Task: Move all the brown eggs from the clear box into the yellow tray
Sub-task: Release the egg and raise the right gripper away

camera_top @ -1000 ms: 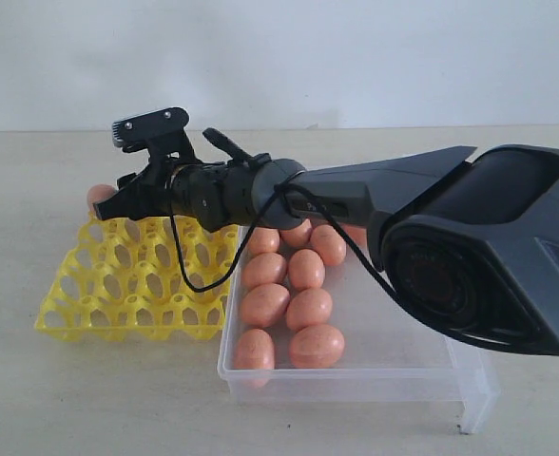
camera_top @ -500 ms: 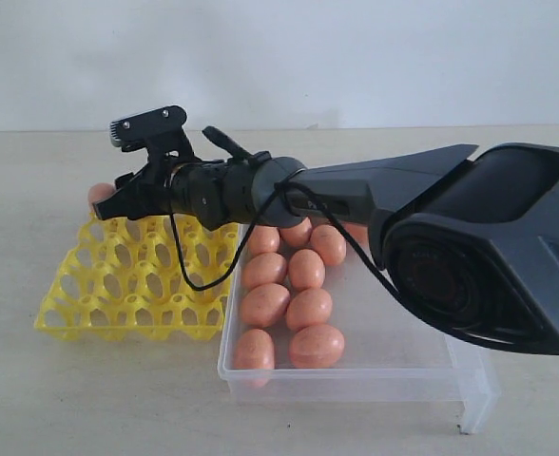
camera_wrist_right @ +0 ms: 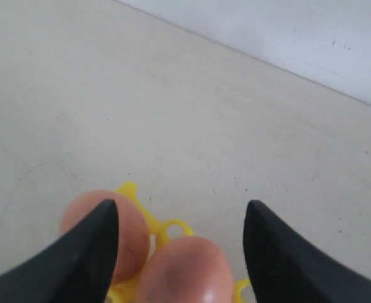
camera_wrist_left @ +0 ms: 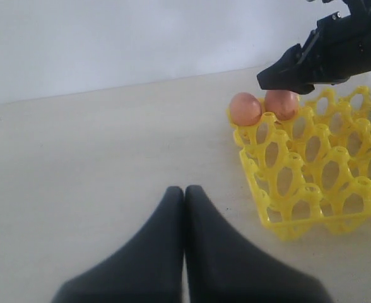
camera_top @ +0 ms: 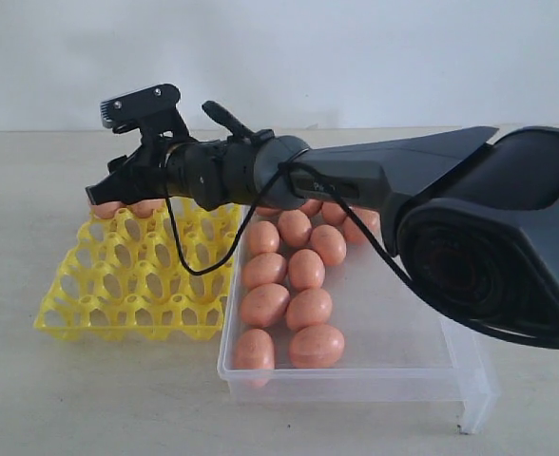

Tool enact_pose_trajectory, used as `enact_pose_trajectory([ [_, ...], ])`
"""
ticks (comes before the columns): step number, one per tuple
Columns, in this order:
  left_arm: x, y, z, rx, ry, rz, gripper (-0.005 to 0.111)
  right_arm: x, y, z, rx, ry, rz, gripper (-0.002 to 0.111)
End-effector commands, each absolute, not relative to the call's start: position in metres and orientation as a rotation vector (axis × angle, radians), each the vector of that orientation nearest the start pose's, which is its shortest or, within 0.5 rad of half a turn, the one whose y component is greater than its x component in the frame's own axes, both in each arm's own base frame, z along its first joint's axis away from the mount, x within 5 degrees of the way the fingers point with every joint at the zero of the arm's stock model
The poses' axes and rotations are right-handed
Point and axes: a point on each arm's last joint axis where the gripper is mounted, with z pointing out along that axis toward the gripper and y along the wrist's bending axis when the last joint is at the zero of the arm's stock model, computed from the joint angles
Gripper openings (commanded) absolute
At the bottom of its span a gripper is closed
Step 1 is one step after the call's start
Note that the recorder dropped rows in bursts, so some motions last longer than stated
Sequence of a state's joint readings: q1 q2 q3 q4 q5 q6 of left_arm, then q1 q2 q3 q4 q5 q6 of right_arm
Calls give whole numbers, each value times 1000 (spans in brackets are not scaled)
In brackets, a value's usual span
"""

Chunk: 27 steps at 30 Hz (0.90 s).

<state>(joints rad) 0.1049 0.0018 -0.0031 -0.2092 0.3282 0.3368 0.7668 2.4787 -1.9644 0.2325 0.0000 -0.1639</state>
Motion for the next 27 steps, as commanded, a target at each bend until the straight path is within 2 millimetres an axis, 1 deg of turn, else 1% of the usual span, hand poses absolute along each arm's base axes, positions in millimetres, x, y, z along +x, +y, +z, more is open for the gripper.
enact_pose_trajectory([
  [1,54,0,185,61,1791,107,-4,402,390,188,-715,1901,546,54],
  [3,54,0,185,61,1791,107,-4,396,387,198,-761,1969,545,41],
  [6,54,0,185,61,1791,107,-4,386,381,210,-862,2042,518,6],
  [7,54,0,185,61,1791,107,-4,384,380,212,-899,2053,505,0],
  [10,54,0,185,61,1791,107,-4,379,377,219,-945,2081,494,0],
  [13,54,0,185,61,1791,107,-4,371,372,235,-976,2111,496,0],
  [15,54,0,185,61,1791,107,-4,365,366,254,-990,2113,499,0],
  [18,54,0,185,61,1791,107,-4,356,355,284,-1036,2078,448,0],
  [21,54,0,185,61,1791,107,-4,343,344,314,-1057,2080,450,0],
  [23,54,0,185,61,1791,107,-4,332,335,330,-1104,2097,439,0],
  [27,54,0,185,61,1791,107,-4,313,316,355,-1177,2143,399,0],
])
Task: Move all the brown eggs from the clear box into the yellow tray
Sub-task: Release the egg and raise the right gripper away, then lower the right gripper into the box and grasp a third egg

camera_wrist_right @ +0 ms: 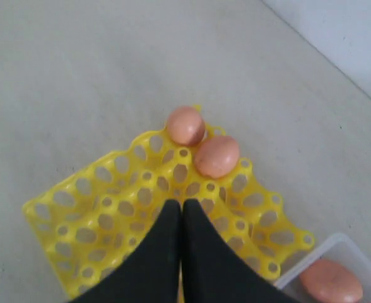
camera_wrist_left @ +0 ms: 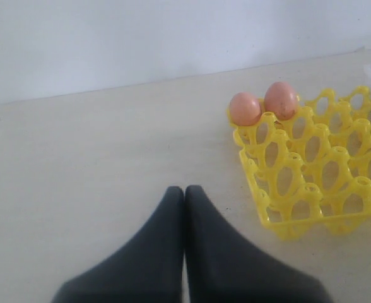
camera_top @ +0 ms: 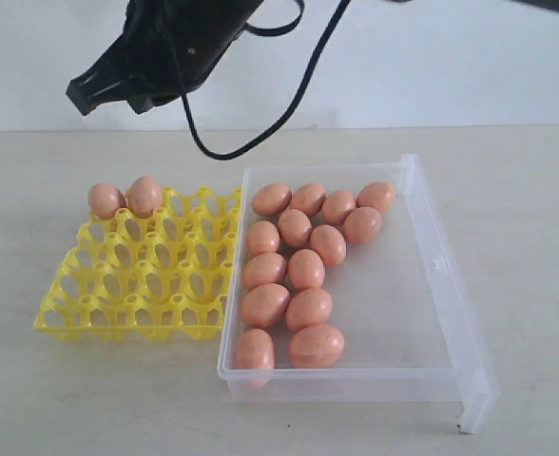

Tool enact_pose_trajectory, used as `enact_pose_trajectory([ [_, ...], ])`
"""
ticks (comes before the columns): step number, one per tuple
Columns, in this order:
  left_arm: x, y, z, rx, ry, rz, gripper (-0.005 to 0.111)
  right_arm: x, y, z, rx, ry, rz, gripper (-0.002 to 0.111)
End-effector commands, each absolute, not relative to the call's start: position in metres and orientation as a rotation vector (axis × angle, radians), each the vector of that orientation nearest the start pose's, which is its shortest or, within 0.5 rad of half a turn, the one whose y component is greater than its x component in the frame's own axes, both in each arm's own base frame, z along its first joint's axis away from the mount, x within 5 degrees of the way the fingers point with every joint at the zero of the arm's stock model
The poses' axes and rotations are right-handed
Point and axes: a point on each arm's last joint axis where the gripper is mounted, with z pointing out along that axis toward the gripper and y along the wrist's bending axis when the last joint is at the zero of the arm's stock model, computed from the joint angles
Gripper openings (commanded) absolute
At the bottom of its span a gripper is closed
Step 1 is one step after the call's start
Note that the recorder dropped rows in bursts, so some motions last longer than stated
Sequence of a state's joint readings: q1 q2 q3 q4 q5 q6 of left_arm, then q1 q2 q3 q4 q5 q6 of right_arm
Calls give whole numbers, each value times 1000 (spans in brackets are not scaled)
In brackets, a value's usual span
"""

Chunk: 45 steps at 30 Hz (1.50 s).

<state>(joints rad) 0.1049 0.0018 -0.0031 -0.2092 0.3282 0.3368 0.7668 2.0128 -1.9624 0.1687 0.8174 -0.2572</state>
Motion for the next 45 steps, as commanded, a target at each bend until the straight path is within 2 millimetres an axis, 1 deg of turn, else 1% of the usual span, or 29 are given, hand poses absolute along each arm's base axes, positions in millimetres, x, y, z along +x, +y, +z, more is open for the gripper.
enact_pose_trajectory([
  [1,54,0,185,61,1791,107,-4,308,311,363,-1184,2142,388,0],
  [4,54,0,185,61,1791,107,-4,297,294,385,-1191,2143,319,0],
  [8,54,0,185,61,1791,107,-4,280,265,418,-1181,2118,185,0],
  [10,54,0,185,61,1791,107,-4,271,254,429,-1194,2112,146,0],
  [13,54,0,185,61,1791,107,-4,261,243,441,-1267,2065,104,0],
  [15,54,0,185,61,1791,107,-4,260,242,440,-1315,2042,82,0],
  [17,54,0,185,61,1791,107,-4,260,241,429,-1337,2053,69,0],
  [19,54,0,185,61,1791,107,-4,263,238,413,-1336,2079,62,0],
  [21,54,0,185,61,1791,107,-4,267,231,393,-1265,2111,76,0],
  [23,54,0,185,61,1791,107,-4,266,220,378,-1161,2115,107,0],
  [25,54,0,185,61,1791,107,-4,259,211,373,-1065,2071,160,0],
  [27,54,0,185,61,1791,107,-4,246,201,372,-1028,1990,189,0],
  [31,54,0,185,61,1791,107,-4,222,181,370,-1057,1898,161,0],
  [32,54,0,185,61,1791,107,-4,218,175,366,-1077,1887,124,0],
  [33,54,0,185,61,1791,107,-4,217,168,357,-1088,1895,88,0],
  [35,54,0,185,61,1791,107,-4,222,155,340,-1068,1940,54,0],
  [36,54,0,185,61,1791,107,-4,228,148,330,-1028,1986,55,0],
  [39,54,0,185,61,1791,107,-4,243,129,311,-862,2128,140,0],
  [41,54,0,185,61,1791,107,-4,246,125,304,-870,2193,226,0],
  [45,54,0,185,61,1791,107,-4,248,128,285,-959,2333,449,0],
])
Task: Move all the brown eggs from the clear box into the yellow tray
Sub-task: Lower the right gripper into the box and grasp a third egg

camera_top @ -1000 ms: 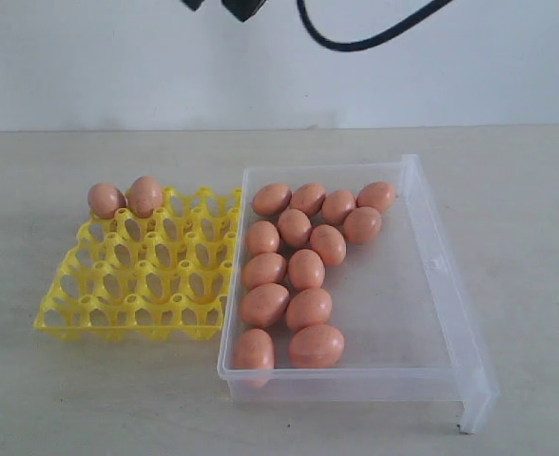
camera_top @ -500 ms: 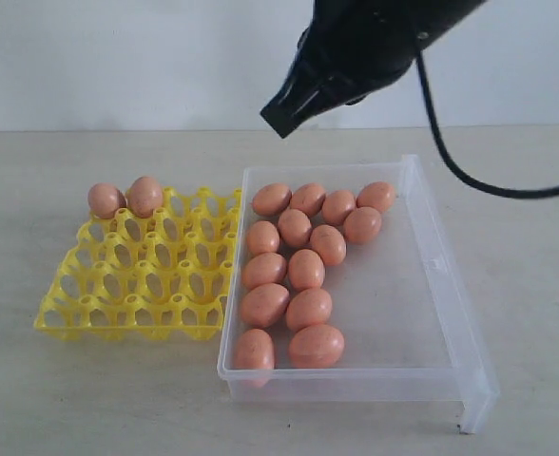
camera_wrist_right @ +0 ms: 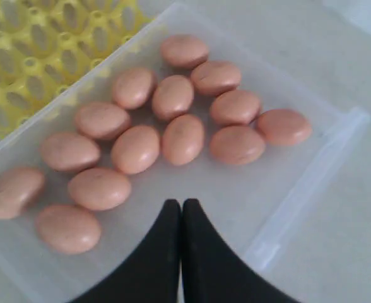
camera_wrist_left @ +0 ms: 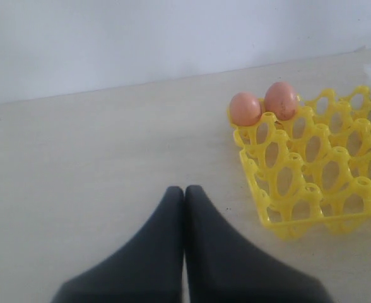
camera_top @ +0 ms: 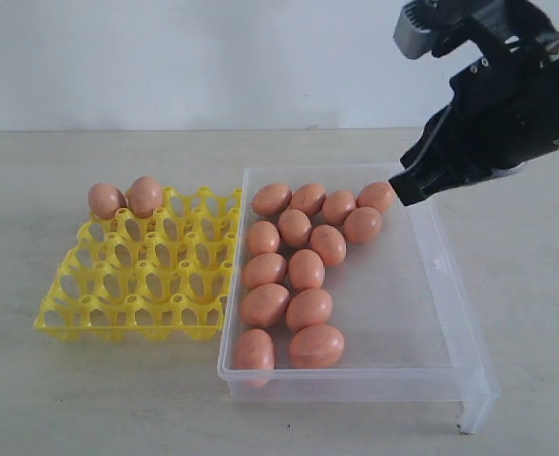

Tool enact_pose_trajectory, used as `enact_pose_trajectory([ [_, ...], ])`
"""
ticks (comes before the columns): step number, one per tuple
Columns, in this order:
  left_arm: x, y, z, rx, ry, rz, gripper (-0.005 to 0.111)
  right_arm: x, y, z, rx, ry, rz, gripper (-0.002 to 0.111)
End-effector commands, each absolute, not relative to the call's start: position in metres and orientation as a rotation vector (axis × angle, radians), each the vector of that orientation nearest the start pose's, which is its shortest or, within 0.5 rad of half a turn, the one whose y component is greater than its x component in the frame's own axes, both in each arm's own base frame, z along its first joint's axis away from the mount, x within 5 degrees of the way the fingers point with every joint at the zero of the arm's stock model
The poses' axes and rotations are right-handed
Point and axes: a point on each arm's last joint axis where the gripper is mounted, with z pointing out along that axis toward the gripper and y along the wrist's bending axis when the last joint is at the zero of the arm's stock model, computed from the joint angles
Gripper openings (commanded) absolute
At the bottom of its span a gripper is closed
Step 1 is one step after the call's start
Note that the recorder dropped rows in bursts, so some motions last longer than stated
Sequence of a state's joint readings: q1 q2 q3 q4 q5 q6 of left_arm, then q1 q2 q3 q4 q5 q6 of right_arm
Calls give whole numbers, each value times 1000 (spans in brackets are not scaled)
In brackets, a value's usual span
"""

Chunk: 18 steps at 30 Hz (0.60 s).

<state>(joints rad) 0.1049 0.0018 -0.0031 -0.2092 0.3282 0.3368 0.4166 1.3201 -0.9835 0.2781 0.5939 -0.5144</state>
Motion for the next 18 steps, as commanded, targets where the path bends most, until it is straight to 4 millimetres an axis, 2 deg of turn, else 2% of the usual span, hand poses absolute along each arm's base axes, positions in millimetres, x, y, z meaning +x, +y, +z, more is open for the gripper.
enact_pose_trajectory([
  [1,54,0,185,61,1791,107,-4,248,128,277,-979,2380,466,0],
  [7,54,0,185,61,1791,107,-4,256,139,235,-1005,2755,648,0],
  [10,54,0,185,61,1791,107,-4,270,150,232,-1026,2848,762,0],
  [14,54,0,185,61,1791,107,-4,294,162,250,-1057,2722,785,0],
  [16,54,0,185,61,1791,107,-4,304,166,263,-1148,2584,737,1],
  [18,54,0,185,61,1791,107,-4,311,168,269,-1324,2406,668,8],
])
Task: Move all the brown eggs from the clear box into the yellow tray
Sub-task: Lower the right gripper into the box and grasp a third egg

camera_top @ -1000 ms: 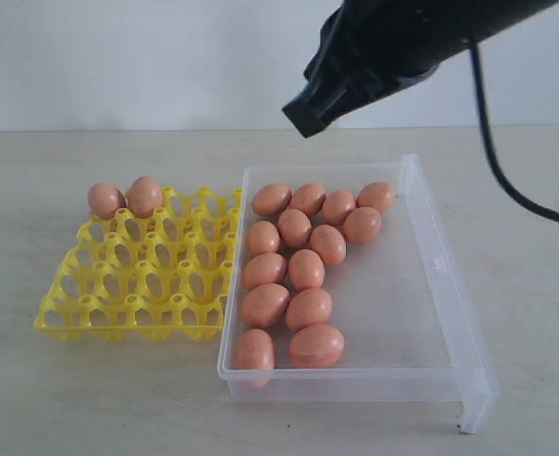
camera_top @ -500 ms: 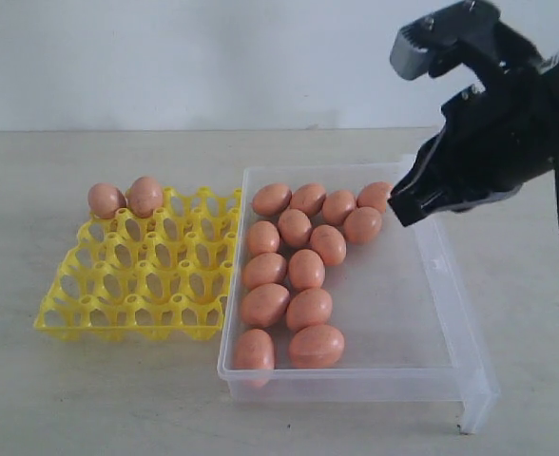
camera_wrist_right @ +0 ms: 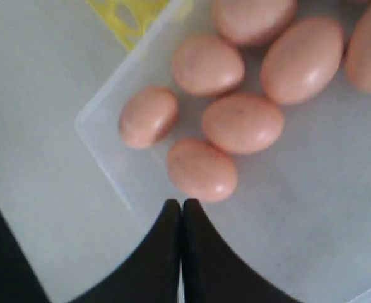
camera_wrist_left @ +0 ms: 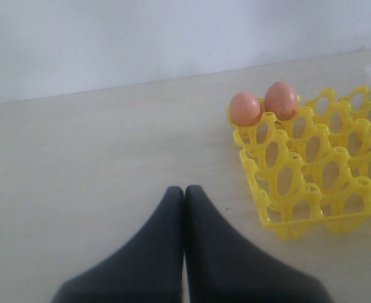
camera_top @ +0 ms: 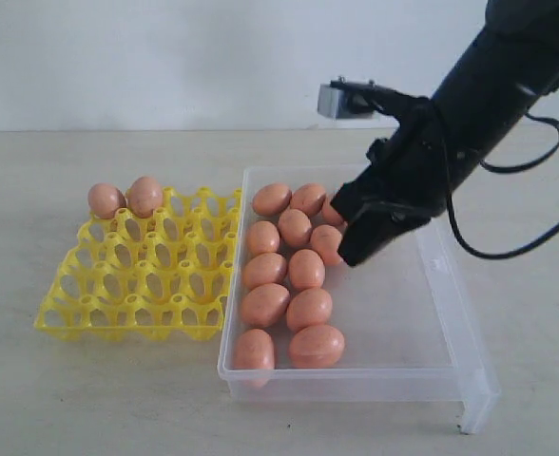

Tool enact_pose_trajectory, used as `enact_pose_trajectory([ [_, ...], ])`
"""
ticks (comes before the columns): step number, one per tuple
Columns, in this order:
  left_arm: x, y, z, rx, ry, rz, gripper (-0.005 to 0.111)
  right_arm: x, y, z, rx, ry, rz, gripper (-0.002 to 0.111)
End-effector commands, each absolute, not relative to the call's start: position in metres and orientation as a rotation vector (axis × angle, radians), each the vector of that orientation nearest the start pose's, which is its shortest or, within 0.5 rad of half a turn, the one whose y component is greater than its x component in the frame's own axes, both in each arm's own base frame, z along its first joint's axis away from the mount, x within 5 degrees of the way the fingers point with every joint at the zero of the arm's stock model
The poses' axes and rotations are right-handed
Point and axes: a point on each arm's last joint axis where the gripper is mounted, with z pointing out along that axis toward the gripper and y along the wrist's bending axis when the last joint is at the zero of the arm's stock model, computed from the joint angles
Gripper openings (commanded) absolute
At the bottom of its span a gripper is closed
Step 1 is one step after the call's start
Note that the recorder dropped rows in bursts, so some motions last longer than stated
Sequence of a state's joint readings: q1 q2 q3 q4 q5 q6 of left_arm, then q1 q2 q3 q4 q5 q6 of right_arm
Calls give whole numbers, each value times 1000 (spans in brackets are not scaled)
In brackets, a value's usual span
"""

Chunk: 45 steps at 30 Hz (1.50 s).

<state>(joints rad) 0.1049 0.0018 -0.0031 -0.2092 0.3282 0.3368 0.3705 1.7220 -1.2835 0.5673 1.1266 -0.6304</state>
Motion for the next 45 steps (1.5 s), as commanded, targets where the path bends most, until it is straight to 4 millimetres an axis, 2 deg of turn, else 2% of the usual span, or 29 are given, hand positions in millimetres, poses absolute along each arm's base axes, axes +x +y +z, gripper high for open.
enact_pose_trajectory([
  [1,54,0,185,61,1791,107,-4,312,168,270,-1420,2317,640,12],
  [3,54,0,185,61,1791,107,-4,313,169,267,-1588,2178,595,25],
  [7,54,0,185,61,1791,107,-4,316,171,249,-1785,2071,603,47],
  [11,54,0,185,61,1791,107,-4,320,177,225,-1977,1937,597,50],
  [14,54,0,185,61,1791,107,-4,320,203,201,-2172,1744,466,50],
  [17,54,0,185,61,1791,107,-4,318,216,189,-2263,1687,329,50],
  [23,54,0,185,61,1791,107,-4,322,221,183,-2247,1680,281,50],
  [27,54,0,185,61,1791,107,-4,326,223,160,-2263,1718,301,50],
  [45,54,0,185,61,1791,107,-4,331,222,128,-2333,1719,278,50],
])
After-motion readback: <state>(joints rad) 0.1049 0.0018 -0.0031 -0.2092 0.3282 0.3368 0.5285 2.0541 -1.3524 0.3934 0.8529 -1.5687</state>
